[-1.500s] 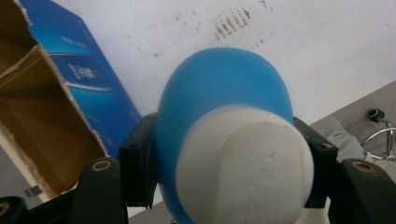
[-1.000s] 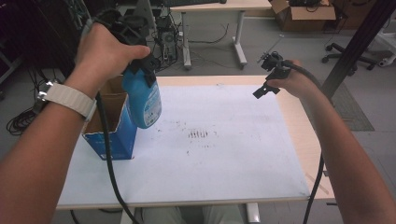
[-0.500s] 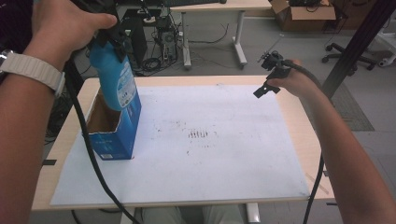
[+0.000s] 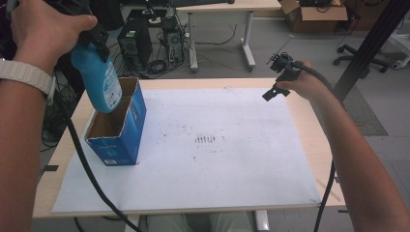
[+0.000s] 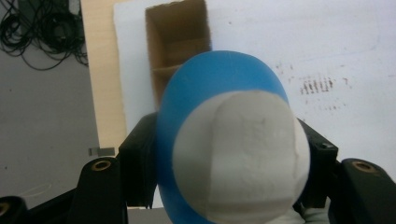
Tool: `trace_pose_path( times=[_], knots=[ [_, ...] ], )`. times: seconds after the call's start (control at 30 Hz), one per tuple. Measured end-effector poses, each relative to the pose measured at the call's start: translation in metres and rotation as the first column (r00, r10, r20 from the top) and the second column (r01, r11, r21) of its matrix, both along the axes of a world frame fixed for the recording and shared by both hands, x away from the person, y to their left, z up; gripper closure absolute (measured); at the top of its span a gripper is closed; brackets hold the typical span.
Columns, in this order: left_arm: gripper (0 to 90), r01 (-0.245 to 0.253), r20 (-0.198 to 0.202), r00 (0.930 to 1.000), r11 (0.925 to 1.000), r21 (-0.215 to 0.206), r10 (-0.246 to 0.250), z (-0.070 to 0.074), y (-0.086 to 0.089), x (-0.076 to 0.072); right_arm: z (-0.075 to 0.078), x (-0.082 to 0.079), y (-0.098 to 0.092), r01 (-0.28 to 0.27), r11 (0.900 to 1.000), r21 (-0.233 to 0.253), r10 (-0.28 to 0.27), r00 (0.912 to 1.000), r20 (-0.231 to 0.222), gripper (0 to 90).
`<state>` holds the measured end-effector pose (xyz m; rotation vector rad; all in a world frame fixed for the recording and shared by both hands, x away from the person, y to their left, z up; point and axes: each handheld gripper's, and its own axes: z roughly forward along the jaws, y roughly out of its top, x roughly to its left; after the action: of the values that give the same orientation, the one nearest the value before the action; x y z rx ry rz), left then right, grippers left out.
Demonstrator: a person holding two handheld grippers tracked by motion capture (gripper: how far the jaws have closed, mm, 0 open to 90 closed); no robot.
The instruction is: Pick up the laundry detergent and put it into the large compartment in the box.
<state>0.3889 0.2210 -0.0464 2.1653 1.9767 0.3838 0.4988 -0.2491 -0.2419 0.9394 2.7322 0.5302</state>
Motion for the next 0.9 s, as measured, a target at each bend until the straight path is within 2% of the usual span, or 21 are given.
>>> trace_pose_path(
  times=[0.17, 0.33, 0.5, 0.73, 0.9],
  knots=[
    [37.6, -0.025, 0.015, 0.9996, 0.9997, 0.0, 0.025, -0.008, 0.008, 0.002, -0.001, 0.0, 0.001, 0.001, 1.0, -0.001, -0.001, 1.0, 0.0, 8.1],
    [37.6, -0.027, 0.001, 0.9996, 0.9996, 0.012, 0.027, -0.018, 0.012, 0.005, -0.002, 0.001, 0.002, 0.003, 1.0, -0.013, -0.003, 1.0, 0.001, 8.1],
    [37.6, -0.016, -0.016, 0.9997, 0.9997, 0.021, 0.016, -0.032, 0.015, 0.01, -0.003, 0.001, 0.003, 0.002, 1.0, -0.02, -0.002, 1.0, -0.002, 8.1],
    [37.6, -0.022, -0.014, 0.9996, 0.9992, 0.034, 0.023, -0.052, 0.022, 0.014, -0.003, 0.001, 0.002, 0.006, 1.0, -0.026, -0.006, 1.0, 0.0, 8.1],
    [37.6, -0.026, -0.018, 0.9995, 0.9994, 0.023, 0.026, -0.068, 0.026, 0.017, -0.004, 0.002, 0.001, 0.007, 1.0, -0.026, -0.007, 1.0, -0.001, 8.1]
  ],
)
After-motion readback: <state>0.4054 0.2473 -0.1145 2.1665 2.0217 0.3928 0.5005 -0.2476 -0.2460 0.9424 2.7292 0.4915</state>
